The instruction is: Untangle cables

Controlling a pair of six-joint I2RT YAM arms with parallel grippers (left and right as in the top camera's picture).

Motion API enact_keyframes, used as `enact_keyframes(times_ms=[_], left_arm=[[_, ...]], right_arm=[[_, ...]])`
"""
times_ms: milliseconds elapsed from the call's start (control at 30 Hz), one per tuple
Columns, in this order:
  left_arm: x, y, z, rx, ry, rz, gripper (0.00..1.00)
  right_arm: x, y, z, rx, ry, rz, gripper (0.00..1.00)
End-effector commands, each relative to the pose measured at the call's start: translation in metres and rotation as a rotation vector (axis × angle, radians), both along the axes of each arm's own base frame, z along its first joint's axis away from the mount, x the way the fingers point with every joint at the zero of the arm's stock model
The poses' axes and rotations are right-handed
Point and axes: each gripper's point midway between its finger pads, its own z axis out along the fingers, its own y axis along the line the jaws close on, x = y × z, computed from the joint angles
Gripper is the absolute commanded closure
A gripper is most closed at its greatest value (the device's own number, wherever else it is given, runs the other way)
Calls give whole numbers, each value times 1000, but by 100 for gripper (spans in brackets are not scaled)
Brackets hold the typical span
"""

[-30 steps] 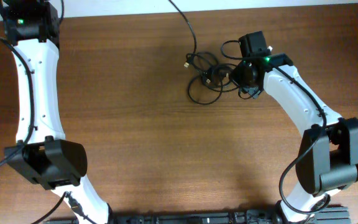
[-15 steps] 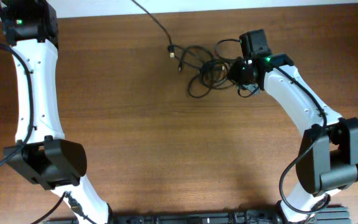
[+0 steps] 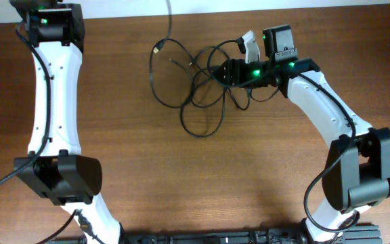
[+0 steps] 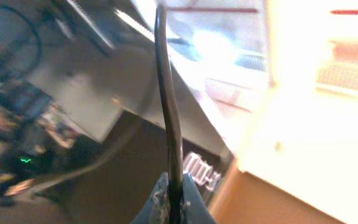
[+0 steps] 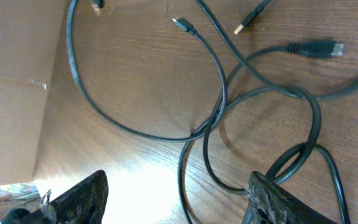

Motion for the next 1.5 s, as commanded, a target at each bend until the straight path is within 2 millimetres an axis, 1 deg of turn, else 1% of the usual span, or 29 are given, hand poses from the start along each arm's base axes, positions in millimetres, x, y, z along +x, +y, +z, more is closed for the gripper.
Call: enact_keyframes(times_ms=[0,33,67,100,133,200,267,333,367,400,433,467,500,633,733,833,867,900,1000,1067,1100,1167,1200,1267,1300,1333,1400,1433,1467], left_arm=[[-20,-26,8,-64,78,-196,100],[-17,-30,3,-141,181,-278,100],[-5,-31,-11,-251,352,-353,100],[21,-19,-40,-392,571,-336,100],[36,-11,-64,-460,695,-283,100],[41,-18,-91,-518,859,-313,100],[21,-25,-45,-483,666,-409,100],[4,-26,-18,-474,549,-473,100],[5,-27,-21,-477,574,-479,100],[19,-22,-37,-468,609,-393,100],[43,-4,-65,-477,670,-204,100],[66,35,-100,-511,722,97,100],[72,64,-113,-476,700,318,100],[58,153,-125,-94,584,1068,100],[64,194,-147,66,613,1223,100],[87,238,-206,147,719,1292,100],[95,251,-232,235,763,1325,100],[100,257,-249,295,794,1339,100],[104,279,-322,415,976,1347,89],[101,275,-351,460,1072,1299,81],[100,272,-360,472,1107,1265,85],[89,269,-384,357,1223,1206,79],[86,265,-400,286,1294,1097,68],[80,263,-415,272,1359,945,52],[74,271,-422,260,1390,917,46],[61,290,-430,247,1440,934,44],[38,307,-446,239,1541,936,42],[33,301,-452,259,1572,893,29],[40,279,-453,333,1545,747,18]], right_arm=[[2,2,2,13,-18,18,25],[4,-1,0,-8,-20,1,12],[6,-6,-4,-33,-14,-24,10],[7,-10,-7,-55,-6,-47,10],[9,-13,-9,-68,4,-74,10],[11,-15,-11,-81,1,-83,10],[12,-14,-9,-78,-9,-83,10],[17,-13,-5,-65,-30,-90,10],[20,-12,-2,-56,-38,-98,10],[20,-12,-2,-55,-41,-98,10],[19,-13,-3,-59,-34,-98,10],[17,-14,-5,-63,-22,-99,10],[16,-14,-6,-65,-15,-99,10],[16,-14,-7,-67,-13,-99,10],[18,-17,-9,-86,-16,-115,10],[12,-18,-13,-95,18,-113,10],[10,-19,-15,-97,28,-113,10],[9,-19,-15,-98,32,-113,10],[9,-19,-16,-99,35,-113,10],[9,-19,-16,-99,35,-113,10],[9,-19,-16,-99,35,-113,10],[7,-19,-17,-102,43,-112,10],[5,-20,-19,-109,53,-106,10],[2,-20,-20,-111,64,-106,10],[2,-20,-20,-112,64,-106,10],[3,-20,-20,-112,62,-106,10],[6,-24,-21,-130,51,-124,10],[10,-27,-22,-146,40,-138,1],[14,-33,-24,-184,25,-169,1]])
